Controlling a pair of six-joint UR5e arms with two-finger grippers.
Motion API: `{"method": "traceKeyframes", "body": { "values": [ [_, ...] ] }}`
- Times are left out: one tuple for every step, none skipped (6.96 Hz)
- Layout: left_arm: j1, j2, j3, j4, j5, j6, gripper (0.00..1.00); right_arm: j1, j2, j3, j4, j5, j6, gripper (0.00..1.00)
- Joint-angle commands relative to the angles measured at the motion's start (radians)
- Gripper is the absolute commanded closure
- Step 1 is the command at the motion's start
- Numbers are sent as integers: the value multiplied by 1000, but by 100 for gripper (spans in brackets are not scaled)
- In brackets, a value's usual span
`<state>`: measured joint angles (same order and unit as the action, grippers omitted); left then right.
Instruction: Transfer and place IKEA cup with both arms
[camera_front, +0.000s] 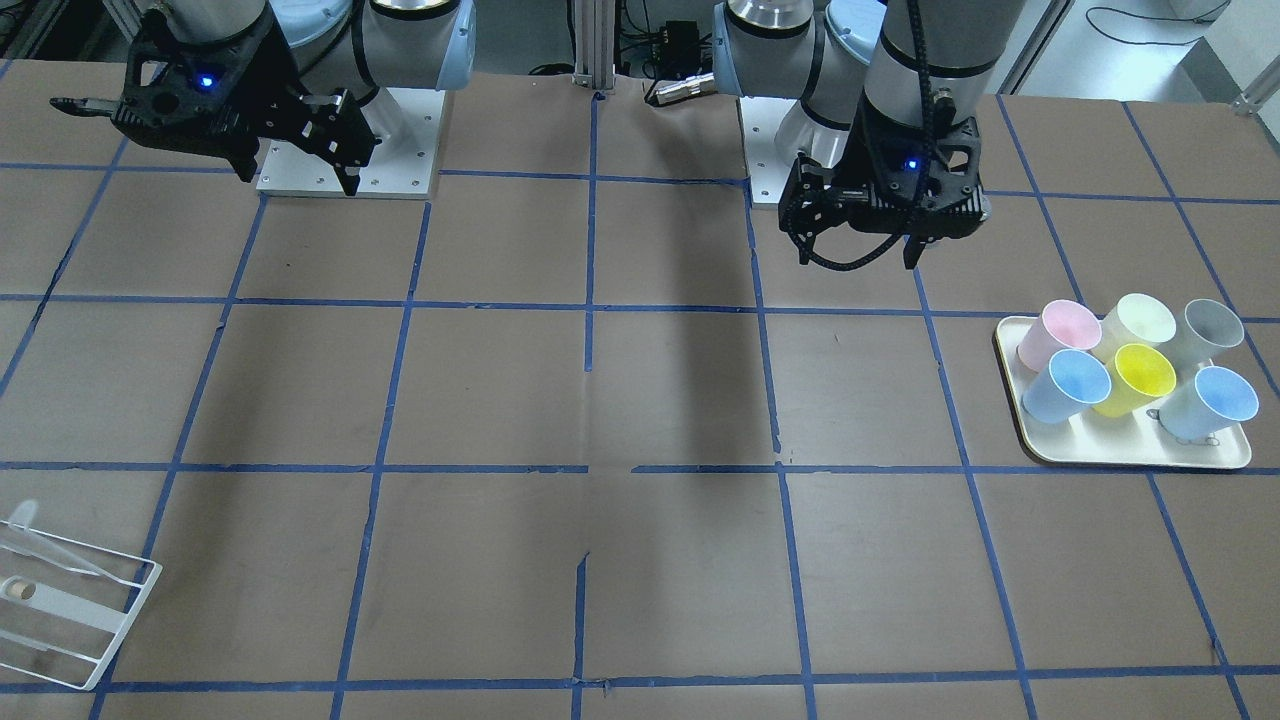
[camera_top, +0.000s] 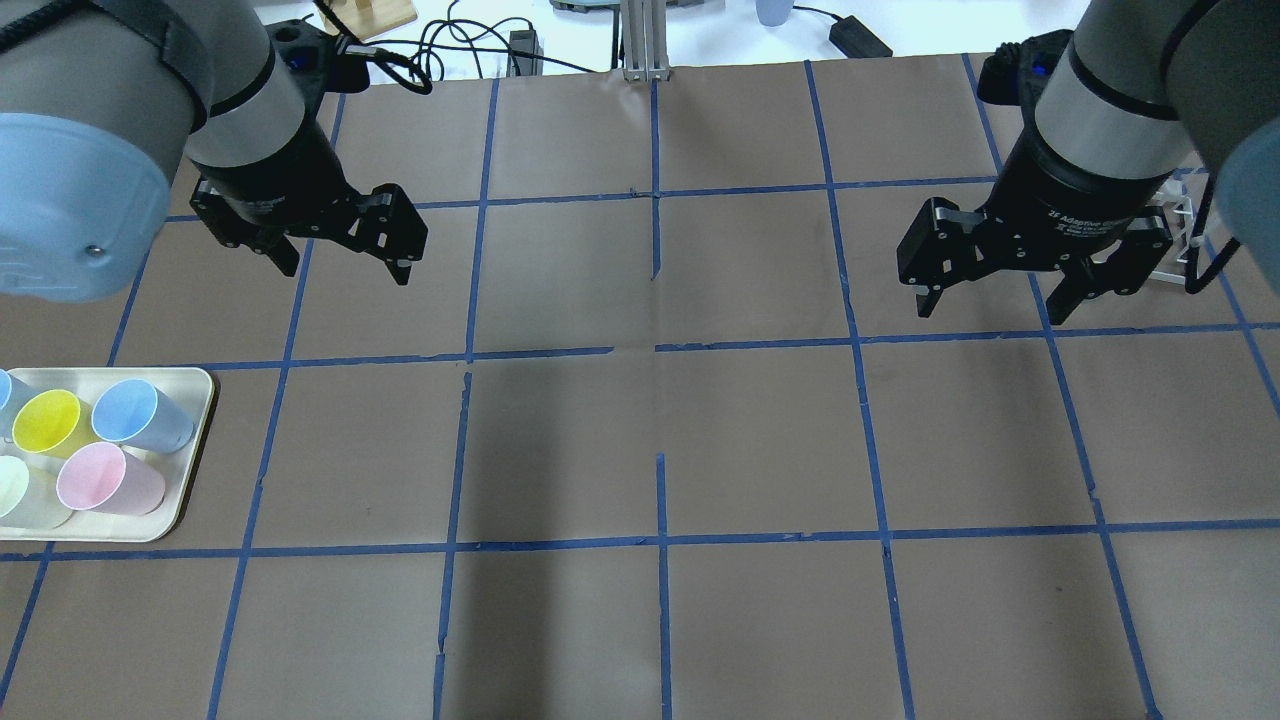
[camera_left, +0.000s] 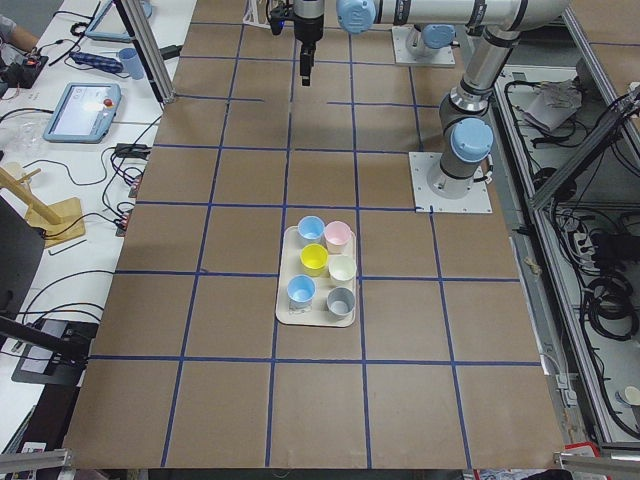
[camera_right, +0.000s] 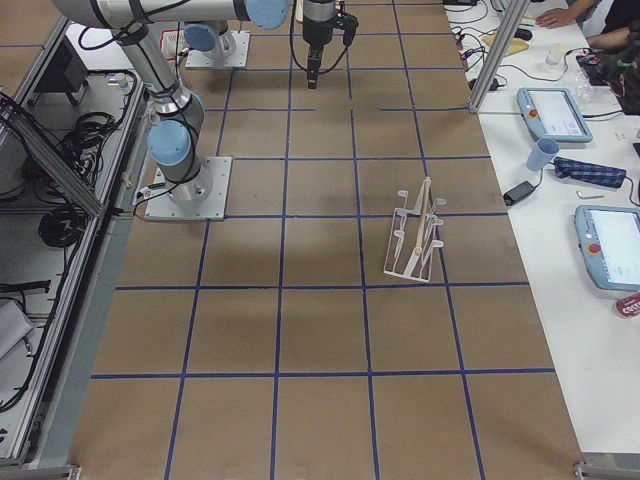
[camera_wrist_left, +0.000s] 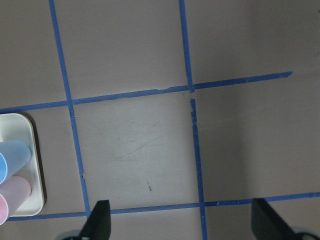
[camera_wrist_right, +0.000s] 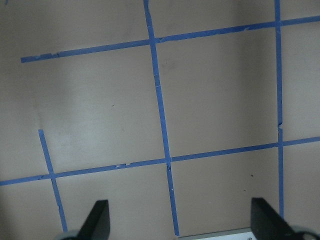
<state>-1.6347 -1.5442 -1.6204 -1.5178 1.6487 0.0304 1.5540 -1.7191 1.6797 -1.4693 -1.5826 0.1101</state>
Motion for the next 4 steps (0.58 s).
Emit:
{"method": "traceKeyframes", "body": {
  "values": [
    [-17,-2,22,-1,-10,-17,0,0,-2,0,0,0,0,0],
    [-17,-2,28,-7,-13,-21,0,0,-2,0,1,-2,0,0],
    [-19,-1,24,-8,-27,-23,0,0,-2,0,1,0,0,0],
    [-19,7,8,-10,-70,-24,0,0,-4,0,1,-2,0,0]
  ]
}}
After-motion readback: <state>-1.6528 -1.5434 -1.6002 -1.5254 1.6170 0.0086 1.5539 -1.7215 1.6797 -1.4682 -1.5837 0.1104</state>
